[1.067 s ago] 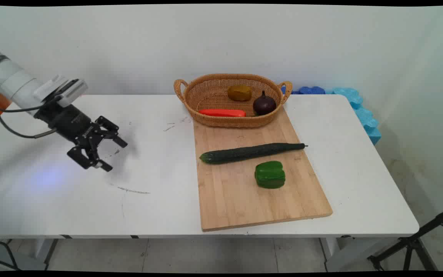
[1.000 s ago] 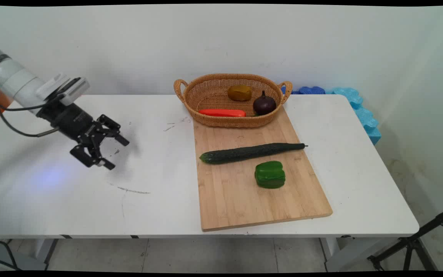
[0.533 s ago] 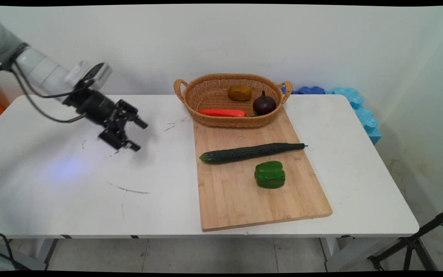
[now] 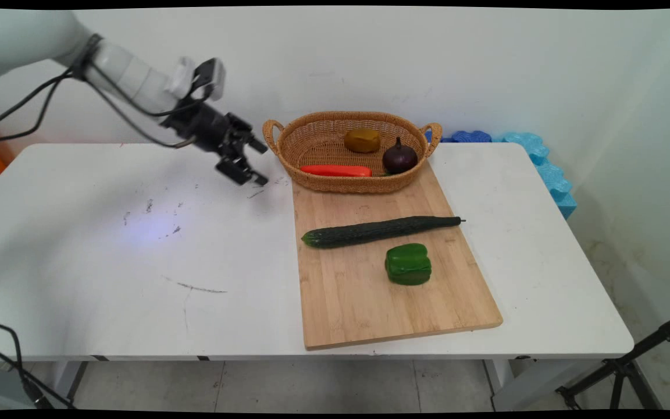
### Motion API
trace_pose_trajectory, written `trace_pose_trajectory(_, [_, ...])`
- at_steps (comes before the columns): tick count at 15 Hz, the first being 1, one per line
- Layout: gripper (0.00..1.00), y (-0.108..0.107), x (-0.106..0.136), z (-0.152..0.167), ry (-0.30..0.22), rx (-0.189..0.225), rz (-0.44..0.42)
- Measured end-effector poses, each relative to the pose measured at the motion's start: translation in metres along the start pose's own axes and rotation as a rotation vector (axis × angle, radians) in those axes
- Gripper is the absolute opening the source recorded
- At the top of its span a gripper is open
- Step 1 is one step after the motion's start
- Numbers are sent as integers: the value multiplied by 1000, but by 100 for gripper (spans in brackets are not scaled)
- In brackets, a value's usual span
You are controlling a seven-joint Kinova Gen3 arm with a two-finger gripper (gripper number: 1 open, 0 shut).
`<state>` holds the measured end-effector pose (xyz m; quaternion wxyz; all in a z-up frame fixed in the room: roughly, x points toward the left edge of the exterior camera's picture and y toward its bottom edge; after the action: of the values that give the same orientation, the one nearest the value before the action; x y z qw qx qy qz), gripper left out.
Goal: Pick up the potato from the vegetable basket
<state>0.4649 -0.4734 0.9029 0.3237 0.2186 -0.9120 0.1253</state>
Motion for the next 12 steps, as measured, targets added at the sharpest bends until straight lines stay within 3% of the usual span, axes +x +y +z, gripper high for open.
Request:
trace_pose_trajectory(7, [100,-32,69,50,10,123,16])
trace_pose_trajectory(12, [100,-53,100,89,0,182,32])
